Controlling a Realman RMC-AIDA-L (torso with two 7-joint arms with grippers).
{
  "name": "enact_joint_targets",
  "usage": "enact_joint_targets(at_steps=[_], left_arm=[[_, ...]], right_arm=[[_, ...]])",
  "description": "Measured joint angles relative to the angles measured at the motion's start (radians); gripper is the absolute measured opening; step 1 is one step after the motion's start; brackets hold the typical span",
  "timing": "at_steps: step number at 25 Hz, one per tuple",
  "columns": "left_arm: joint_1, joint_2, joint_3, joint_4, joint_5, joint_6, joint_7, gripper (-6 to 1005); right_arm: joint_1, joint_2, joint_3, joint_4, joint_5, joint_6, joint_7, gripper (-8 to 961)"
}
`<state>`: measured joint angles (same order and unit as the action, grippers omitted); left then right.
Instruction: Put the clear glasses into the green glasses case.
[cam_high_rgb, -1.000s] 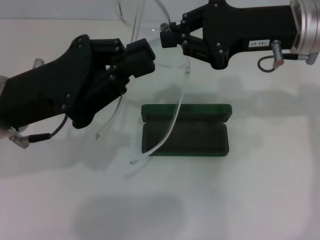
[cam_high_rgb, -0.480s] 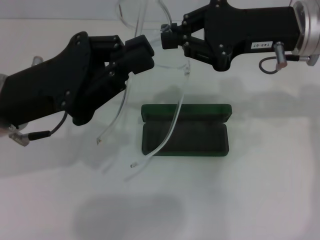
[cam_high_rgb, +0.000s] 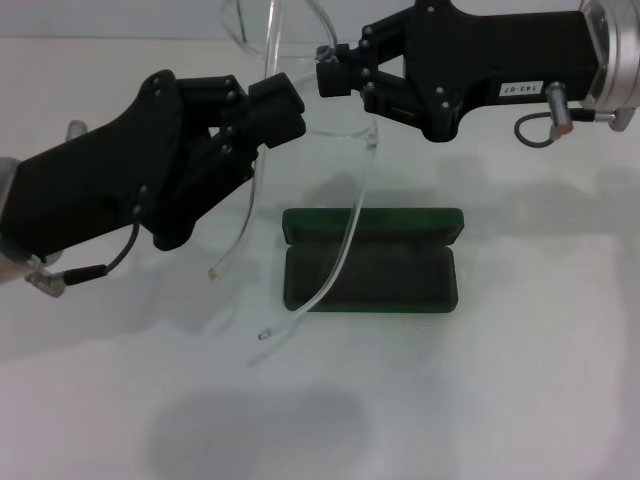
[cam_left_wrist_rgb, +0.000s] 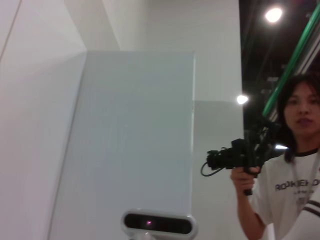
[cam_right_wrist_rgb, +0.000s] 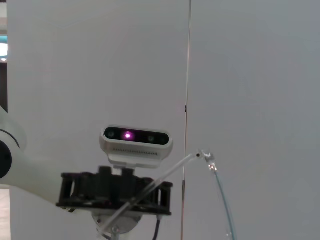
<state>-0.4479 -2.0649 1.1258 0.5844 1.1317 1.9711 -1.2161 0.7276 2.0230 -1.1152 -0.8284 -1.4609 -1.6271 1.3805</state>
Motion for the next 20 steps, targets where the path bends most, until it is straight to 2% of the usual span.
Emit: enact_joint_targets(at_steps=[7,20], left_arm=[[0.0,-0.008,0.0,-0.02,0.0,-0.051,0.039,99],[-0.015,-0.02,0.0,-0.064,-0.004,-0.062,0.102,99]], right_arm=[[0.0,0.002,0.0,0.003,0.003,-0.001,0.0,63],[-0.003,0.002,0.0,0.028,0.025,-0.005,-0.01,62]])
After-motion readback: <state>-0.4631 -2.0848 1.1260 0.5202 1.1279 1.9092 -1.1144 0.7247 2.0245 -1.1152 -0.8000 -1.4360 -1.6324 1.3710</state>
